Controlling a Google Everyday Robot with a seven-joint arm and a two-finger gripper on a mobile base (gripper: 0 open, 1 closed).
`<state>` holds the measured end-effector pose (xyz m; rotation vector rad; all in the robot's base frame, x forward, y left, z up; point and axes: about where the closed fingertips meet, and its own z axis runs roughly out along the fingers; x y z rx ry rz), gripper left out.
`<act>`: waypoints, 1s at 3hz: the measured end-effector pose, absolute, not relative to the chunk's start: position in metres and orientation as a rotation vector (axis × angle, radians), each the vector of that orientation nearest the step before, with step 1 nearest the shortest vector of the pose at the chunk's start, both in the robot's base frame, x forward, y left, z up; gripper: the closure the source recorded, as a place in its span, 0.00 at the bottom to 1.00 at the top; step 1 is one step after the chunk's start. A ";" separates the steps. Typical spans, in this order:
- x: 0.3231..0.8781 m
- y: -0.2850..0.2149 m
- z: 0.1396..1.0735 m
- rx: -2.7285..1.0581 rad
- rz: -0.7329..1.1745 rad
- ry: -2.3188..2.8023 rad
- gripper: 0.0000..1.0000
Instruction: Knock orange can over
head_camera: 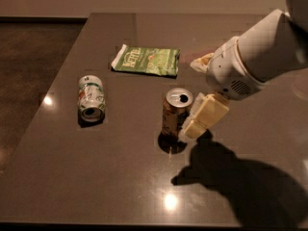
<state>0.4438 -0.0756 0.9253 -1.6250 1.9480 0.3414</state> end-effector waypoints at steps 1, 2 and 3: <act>0.441 -0.068 0.920 -1.611 0.374 1.895 0.00; 0.440 -0.061 0.913 -1.617 0.394 1.859 0.00; 0.440 -0.057 0.908 -1.628 0.398 1.853 0.17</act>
Offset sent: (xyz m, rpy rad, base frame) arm -0.0021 0.0196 -0.0250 0.1032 -0.0369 0.0645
